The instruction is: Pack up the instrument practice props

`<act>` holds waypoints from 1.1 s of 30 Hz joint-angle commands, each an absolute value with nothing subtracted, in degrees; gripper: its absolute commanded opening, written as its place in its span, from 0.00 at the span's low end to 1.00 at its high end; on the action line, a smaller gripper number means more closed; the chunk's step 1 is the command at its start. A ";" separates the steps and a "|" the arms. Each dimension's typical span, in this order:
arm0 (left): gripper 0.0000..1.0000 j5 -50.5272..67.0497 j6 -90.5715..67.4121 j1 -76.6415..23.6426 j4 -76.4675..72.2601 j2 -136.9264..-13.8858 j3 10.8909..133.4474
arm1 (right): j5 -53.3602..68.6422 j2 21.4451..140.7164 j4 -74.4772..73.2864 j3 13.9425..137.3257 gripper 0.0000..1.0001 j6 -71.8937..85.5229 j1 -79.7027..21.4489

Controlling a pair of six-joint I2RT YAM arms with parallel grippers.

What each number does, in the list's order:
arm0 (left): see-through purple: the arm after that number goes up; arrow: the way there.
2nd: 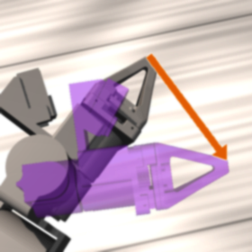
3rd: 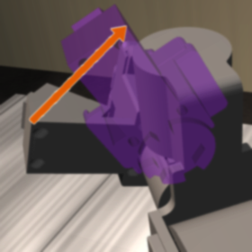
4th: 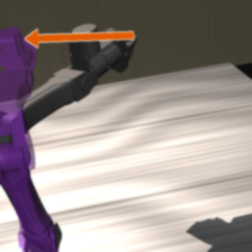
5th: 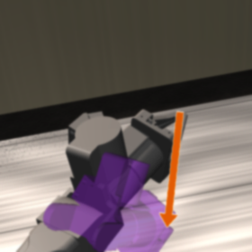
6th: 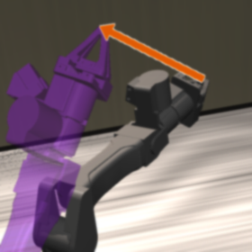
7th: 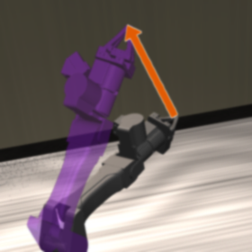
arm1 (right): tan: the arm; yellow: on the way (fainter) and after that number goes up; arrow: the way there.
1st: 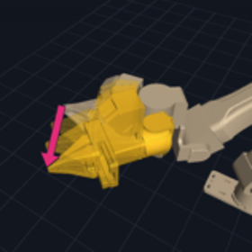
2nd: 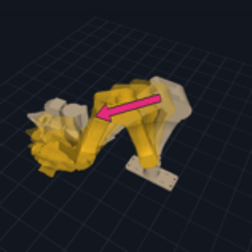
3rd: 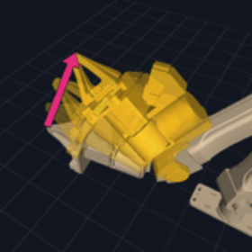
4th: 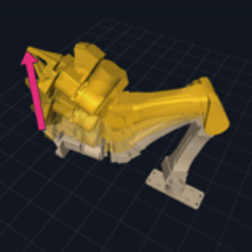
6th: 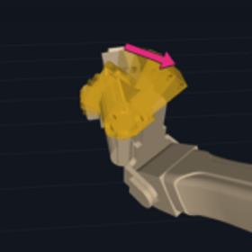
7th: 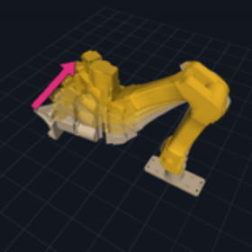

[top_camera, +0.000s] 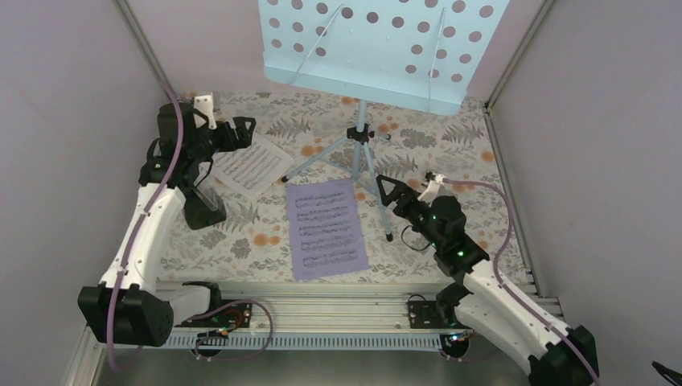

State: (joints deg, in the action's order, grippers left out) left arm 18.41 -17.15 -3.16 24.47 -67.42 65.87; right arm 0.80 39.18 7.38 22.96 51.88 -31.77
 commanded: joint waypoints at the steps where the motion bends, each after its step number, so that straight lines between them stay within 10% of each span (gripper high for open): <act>1: 1.00 14.30 -12.00 -2.94 22.35 -64.78 66.71 | 4.69 45.61 17.56 25.18 0.98 61.08 -29.57; 12: 1.00 9.52 -9.34 -3.03 18.14 -61.45 57.90 | 18.09 65.42 20.75 40.45 0.98 75.83 -21.46; 33: 1.00 12.48 -9.49 -2.99 17.57 -58.56 56.42 | 19.77 79.96 21.83 50.82 0.61 94.77 -19.51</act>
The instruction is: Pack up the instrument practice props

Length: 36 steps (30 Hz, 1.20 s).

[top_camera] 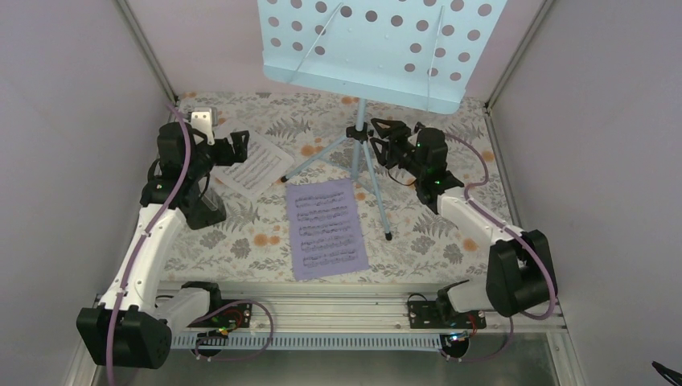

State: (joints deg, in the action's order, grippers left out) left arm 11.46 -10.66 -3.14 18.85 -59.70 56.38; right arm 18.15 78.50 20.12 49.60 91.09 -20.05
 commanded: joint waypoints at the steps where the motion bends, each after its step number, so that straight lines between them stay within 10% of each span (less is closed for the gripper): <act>1: 1.00 12.48 -9.49 -3.03 17.58 -58.58 56.38 | 19.69 80.16 21.80 51.00 0.59 94.76 -19.51; 23: 1.00 13.40 -9.67 -2.99 17.49 -58.50 56.16 | 19.23 81.44 18.99 53.48 0.04 92.90 -19.51; 30: 1.00 13.67 -9.75 -2.99 17.47 -58.62 56.10 | 19.23 81.30 19.15 53.02 0.05 92.73 -19.56; 33: 1.00 13.86 -9.76 -2.99 17.36 -58.74 56.07 | 18.67 80.77 19.60 52.39 0.30 93.02 -19.51; 36: 1.00 13.98 -9.76 -2.99 17.40 -58.76 55.98 | 18.06 80.26 20.32 51.54 0.31 93.20 -19.51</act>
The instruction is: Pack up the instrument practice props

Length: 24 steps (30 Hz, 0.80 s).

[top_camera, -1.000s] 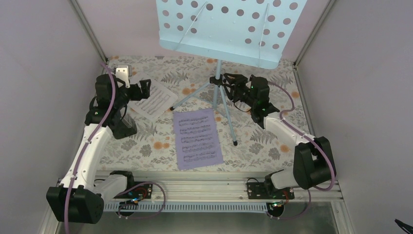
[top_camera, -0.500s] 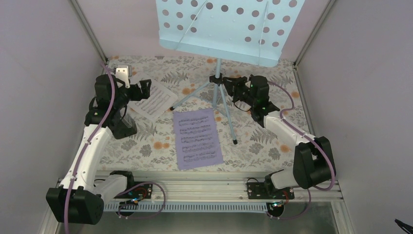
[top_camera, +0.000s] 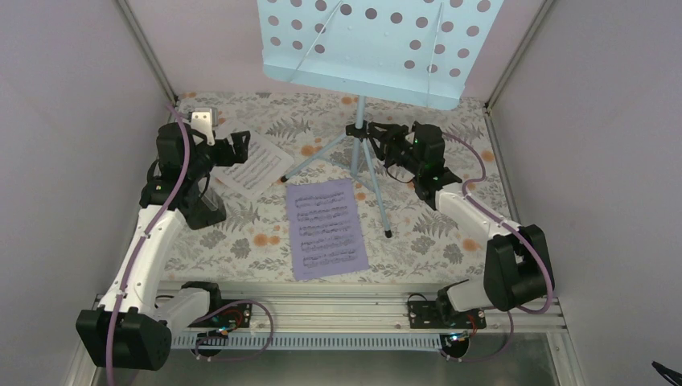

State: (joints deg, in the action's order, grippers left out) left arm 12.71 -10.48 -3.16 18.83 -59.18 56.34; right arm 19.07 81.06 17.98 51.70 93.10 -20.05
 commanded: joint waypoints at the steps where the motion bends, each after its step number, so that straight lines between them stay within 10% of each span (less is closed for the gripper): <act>1: 1.00 14.04 -9.76 -2.99 17.38 -58.77 55.99 | 18.01 80.16 20.36 51.32 0.25 93.03 -19.51; 4: 1.00 14.06 -9.76 -2.99 17.39 -58.94 55.99 | 17.84 79.83 20.77 50.50 0.05 92.41 -19.51; 24: 1.00 13.03 -8.98 -2.99 17.21 -60.93 55.60 | 8.92 76.49 63.43 26.80 0.04 50.34 -20.39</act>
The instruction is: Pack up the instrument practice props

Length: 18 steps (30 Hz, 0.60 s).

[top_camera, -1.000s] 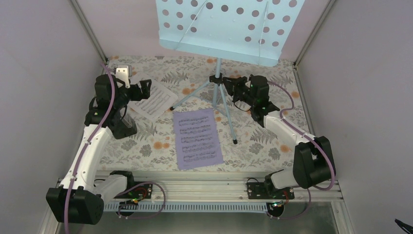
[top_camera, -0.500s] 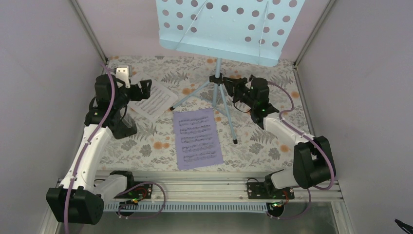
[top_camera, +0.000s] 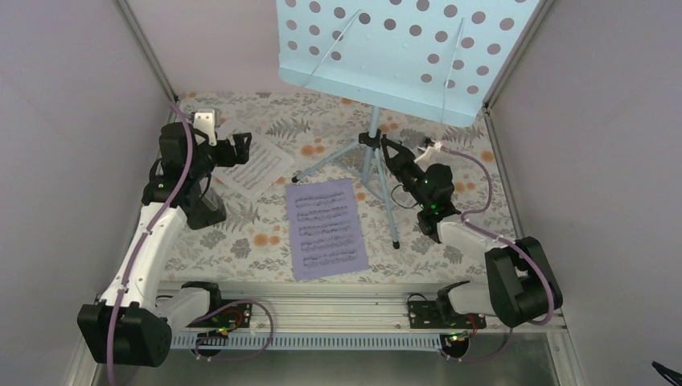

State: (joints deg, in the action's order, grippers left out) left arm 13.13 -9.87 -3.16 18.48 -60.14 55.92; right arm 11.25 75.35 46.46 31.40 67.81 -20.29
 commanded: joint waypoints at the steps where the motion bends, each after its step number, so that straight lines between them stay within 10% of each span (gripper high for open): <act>1: 1.00 12.93 -8.99 -3.00 17.22 -61.03 55.51 | 9.82 77.46 66.80 25.78 0.04 48.84 -20.39; 12: 1.00 11.89 -8.53 -2.99 17.18 -61.64 55.26 | 13.97 80.79 79.49 21.67 0.07 37.92 -20.32; 18: 1.00 11.89 -8.44 -2.99 17.24 -61.77 55.37 | 12.56 70.50 67.52 21.58 0.61 35.86 -18.20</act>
State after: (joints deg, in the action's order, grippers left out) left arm 12.43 -9.43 -3.16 18.50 -61.63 55.90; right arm 13.58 76.73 70.48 21.85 41.41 -19.70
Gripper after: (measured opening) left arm 0.999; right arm 0.448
